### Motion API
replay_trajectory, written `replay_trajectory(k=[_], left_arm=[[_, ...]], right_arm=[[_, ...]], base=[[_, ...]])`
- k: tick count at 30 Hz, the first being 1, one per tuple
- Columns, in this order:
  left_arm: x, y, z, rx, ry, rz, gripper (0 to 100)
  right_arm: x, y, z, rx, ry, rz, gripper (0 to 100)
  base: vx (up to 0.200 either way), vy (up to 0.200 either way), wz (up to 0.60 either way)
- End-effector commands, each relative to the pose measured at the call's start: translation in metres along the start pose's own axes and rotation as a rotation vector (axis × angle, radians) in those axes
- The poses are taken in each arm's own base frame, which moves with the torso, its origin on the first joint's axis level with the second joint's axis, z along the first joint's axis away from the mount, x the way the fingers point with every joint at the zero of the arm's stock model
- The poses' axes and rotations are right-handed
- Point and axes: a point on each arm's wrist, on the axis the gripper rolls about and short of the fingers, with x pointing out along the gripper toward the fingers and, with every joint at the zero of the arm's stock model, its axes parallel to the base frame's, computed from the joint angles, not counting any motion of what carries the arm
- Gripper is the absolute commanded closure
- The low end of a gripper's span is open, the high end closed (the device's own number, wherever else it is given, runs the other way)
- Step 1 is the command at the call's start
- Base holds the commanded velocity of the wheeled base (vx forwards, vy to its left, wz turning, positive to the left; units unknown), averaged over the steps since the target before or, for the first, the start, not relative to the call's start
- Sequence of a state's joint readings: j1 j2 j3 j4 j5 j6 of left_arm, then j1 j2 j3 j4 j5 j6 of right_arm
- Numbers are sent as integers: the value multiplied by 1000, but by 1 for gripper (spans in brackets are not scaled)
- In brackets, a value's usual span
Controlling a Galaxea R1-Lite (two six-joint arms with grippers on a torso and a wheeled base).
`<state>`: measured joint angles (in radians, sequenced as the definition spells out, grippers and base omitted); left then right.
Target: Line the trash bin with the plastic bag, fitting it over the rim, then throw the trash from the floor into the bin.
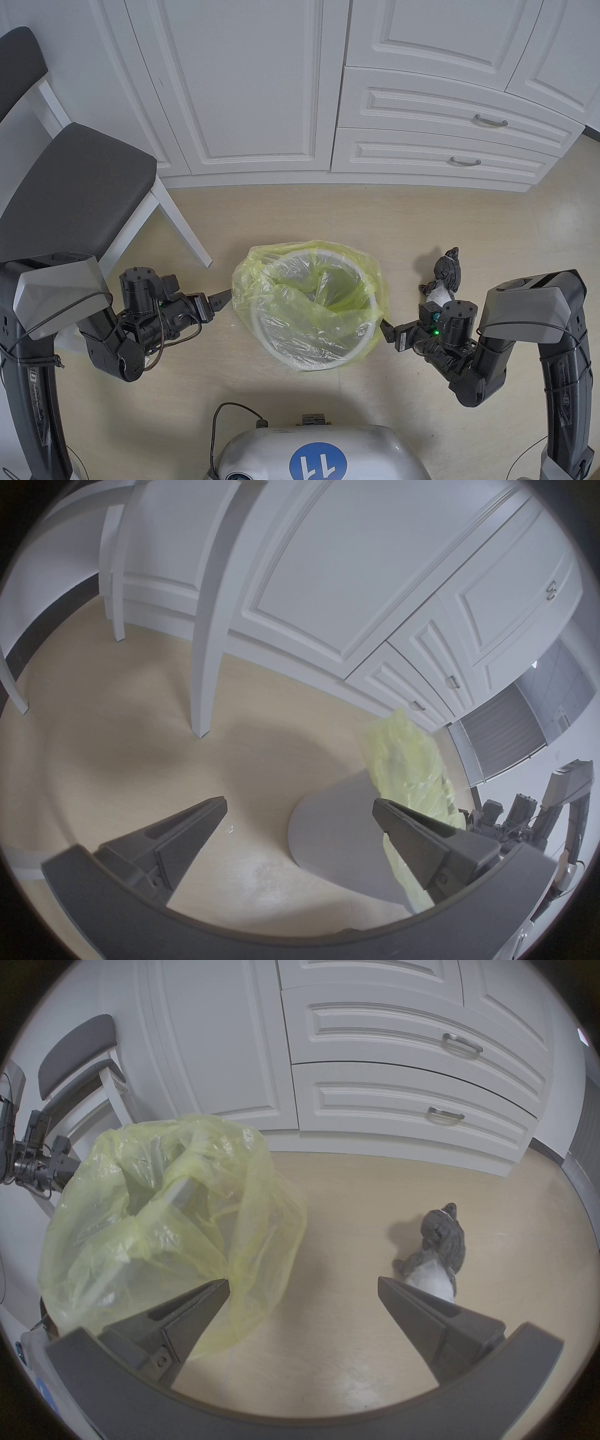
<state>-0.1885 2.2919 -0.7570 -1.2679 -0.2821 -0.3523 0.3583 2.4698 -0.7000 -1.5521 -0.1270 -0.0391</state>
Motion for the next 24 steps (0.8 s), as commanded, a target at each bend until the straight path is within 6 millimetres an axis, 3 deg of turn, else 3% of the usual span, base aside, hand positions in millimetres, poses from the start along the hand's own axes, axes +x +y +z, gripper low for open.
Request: replay_trajectory(k=[1,6,13,17,21,24], left_arm=[[0,-9,4,13,-29,-24,0],[-2,-9,7,19,-52,-24,0],[-13,-8,23,25,-93,-15,0],[-23,-17,32,36,-115,-33,0],[-13,-43,10,38,-48,-104,0],[3,-52,-19,50,-28,-114,0]], right_arm=[[-10,-3,7,1,-7,-1,0],[-6,1,-9,-15,32,9,0],[-6,1,-10,-14,32,6,0],[-7,0,-8,-16,30,5,0],[-7,3,-10,-18,35,8,0],[-7,5,-11,-20,39,11,0]], base=[[0,0,0],[0,0,0],[0,0,0],[0,0,0],[0,0,0],[0,0,0]])
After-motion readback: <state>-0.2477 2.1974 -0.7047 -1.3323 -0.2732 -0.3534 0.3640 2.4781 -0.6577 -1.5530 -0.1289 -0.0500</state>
